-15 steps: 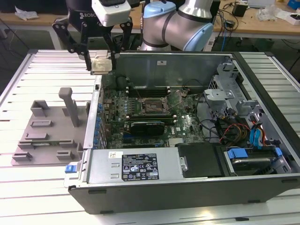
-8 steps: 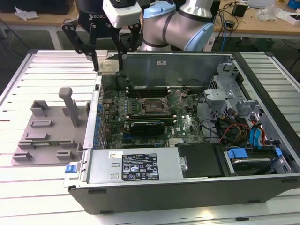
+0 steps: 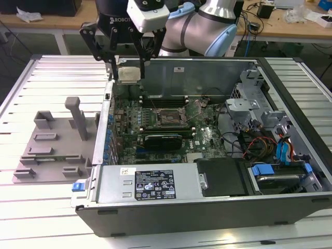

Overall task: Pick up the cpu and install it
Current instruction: 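Pick up the cpu and move it towards the insertion slot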

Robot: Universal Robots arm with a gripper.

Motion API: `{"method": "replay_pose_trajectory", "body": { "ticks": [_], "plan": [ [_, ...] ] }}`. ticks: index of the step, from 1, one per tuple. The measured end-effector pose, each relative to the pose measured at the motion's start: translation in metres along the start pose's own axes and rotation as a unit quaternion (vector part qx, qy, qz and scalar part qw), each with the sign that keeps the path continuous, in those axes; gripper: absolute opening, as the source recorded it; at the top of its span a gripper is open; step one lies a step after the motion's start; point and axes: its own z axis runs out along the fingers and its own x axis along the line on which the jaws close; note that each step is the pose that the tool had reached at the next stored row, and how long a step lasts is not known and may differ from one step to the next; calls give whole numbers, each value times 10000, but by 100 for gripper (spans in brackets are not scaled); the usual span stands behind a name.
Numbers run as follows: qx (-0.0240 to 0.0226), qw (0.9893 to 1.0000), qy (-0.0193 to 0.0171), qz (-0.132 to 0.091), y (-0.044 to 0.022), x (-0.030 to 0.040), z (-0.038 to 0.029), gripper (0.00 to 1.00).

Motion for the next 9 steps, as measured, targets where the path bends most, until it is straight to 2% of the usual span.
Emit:
{"method": "replay_pose_trajectory", "body": {
  "ticks": [9],
  "plan": [
    [13, 10000, 4, 0, 13, -235, 44, 55]
  ]
}}
